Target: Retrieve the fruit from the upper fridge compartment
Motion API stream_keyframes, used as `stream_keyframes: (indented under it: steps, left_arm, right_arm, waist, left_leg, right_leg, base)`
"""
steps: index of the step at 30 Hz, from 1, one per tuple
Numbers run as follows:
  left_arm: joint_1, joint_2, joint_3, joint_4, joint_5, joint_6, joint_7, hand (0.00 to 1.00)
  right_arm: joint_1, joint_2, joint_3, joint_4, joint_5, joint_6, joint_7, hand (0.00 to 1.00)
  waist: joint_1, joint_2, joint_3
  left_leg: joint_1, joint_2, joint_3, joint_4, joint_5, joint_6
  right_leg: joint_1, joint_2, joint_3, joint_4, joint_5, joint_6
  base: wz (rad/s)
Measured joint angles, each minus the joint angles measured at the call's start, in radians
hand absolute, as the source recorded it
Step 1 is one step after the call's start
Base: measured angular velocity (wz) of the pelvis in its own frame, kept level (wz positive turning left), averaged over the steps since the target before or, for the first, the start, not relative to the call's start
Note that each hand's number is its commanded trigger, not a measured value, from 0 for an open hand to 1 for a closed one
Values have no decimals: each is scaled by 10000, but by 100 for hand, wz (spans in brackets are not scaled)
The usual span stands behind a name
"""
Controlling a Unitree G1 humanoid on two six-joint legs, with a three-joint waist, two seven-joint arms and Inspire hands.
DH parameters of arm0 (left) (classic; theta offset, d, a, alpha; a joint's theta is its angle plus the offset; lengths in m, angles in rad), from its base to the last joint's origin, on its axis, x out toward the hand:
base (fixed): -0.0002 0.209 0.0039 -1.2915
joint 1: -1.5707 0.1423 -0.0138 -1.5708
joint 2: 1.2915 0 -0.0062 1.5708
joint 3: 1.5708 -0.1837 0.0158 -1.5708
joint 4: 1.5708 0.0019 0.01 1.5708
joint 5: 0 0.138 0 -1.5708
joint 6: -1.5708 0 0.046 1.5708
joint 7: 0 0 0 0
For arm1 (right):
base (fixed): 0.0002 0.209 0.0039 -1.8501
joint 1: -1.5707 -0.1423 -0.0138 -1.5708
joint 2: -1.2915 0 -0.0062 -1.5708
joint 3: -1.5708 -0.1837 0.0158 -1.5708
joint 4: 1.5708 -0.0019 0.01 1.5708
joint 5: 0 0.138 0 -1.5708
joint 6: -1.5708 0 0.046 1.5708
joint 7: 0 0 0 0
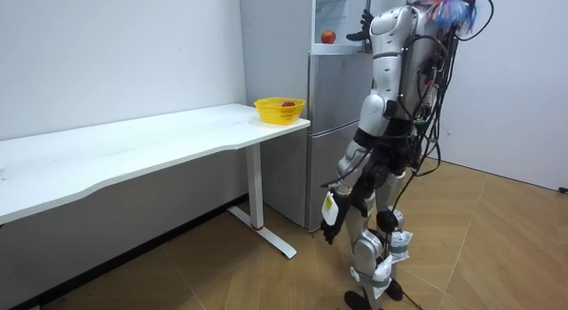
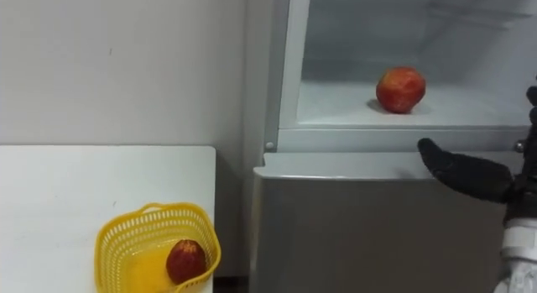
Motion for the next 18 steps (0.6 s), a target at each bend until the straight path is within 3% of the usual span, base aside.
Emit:
stream_keyframes:
  steps: [1, 2, 5, 10, 18]
  left_arm:
    - [11, 44, -1, -3, 0, -6, 16, 0]
    - [38, 108, -12, -14, -5, -4, 46, 0]
    - [27, 166, 1, -47, 7, 1, 113, 0]
    - [64, 179, 65, -38, 39, 57, -24, 0]
    - [147, 231, 269, 60, 32, 155, -30, 0]
  right_arm:
    - [-200, -109, 11, 261, 116, -2, 15, 0]
    - [-532, -289, 11, 779, 306, -3, 45, 0]
    - [-1110, -491, 37, 1549, 581, 5, 223, 0]
    - [-1885, -510, 186, 1852, 592, 6, 663, 0]
    - [-2473, -933, 733, 2235, 1032, 155, 1568, 0]
  waist:
    - [74, -42, 7]
    - [125, -135, -53]
    - [205, -211, -36]
    - [200, -189, -34]
    - [202, -97, -47]
  left_leg:
    - [1, 3, 4, 6, 0, 0]
    - [20, 7, -21, 8, 0, -1]
    - [117, 7, -64, -12, -2, -1]
    - [3, 2, -155, -10, -4, -2]
    - [-6, -17, -379, 19, 5, -10]
  right_leg:
    - [17, 3, 3, -24, 2, -2]
    - [76, 15, 7, -95, 13, -15]
    - [170, 12, -13, -118, 15, -14]
    - [156, -2, -115, -109, 16, -14]
    - [223, -19, -279, -104, 16, -14]
  base:
    - [4]
    - [4]
    - [2]
    - [5]
    - [7]
